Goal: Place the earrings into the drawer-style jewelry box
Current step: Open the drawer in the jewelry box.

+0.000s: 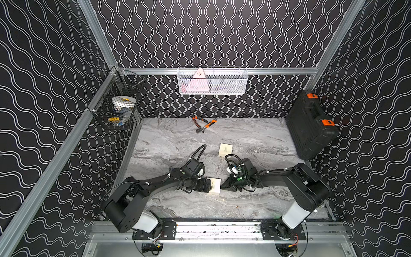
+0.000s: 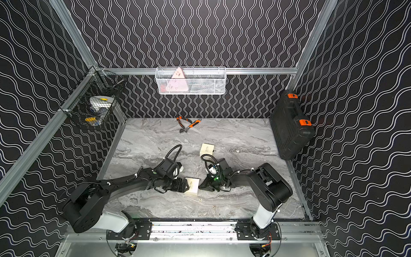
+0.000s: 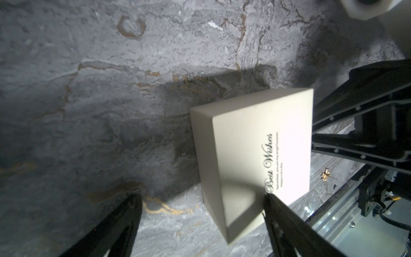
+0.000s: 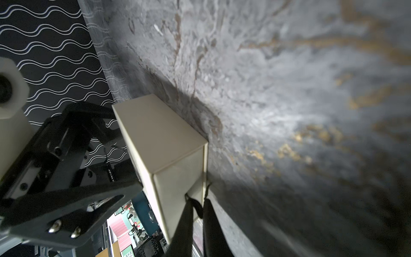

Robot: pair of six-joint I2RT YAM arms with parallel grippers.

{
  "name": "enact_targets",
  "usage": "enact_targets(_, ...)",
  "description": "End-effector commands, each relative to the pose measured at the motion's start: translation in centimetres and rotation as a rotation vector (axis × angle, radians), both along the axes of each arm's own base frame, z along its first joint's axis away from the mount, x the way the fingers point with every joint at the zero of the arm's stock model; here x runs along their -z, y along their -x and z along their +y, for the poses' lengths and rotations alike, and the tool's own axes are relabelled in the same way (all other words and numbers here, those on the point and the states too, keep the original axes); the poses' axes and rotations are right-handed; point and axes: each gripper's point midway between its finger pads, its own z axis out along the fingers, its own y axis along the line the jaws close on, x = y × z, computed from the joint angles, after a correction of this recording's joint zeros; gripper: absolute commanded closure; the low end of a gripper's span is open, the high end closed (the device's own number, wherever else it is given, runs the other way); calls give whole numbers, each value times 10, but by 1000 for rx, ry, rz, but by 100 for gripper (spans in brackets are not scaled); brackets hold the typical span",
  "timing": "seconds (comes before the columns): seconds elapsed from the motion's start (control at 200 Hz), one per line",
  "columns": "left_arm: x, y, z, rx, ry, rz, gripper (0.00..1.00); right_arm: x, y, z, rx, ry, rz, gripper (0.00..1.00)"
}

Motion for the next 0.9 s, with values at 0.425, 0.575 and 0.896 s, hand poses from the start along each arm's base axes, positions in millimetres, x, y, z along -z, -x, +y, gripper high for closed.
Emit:
enact_targets(0.425,20,-3,20,17,-242,-49,15,-7,-7,1,3,-5,-31,100)
enact_targets(0.575,31,0,34,-23,-296,-39,16,-4,-8,-7,15,29,-24,100)
enact_targets(0.896,52,11,51,-65,-352,-6,16,0,-4,-30,39,81,-13,100)
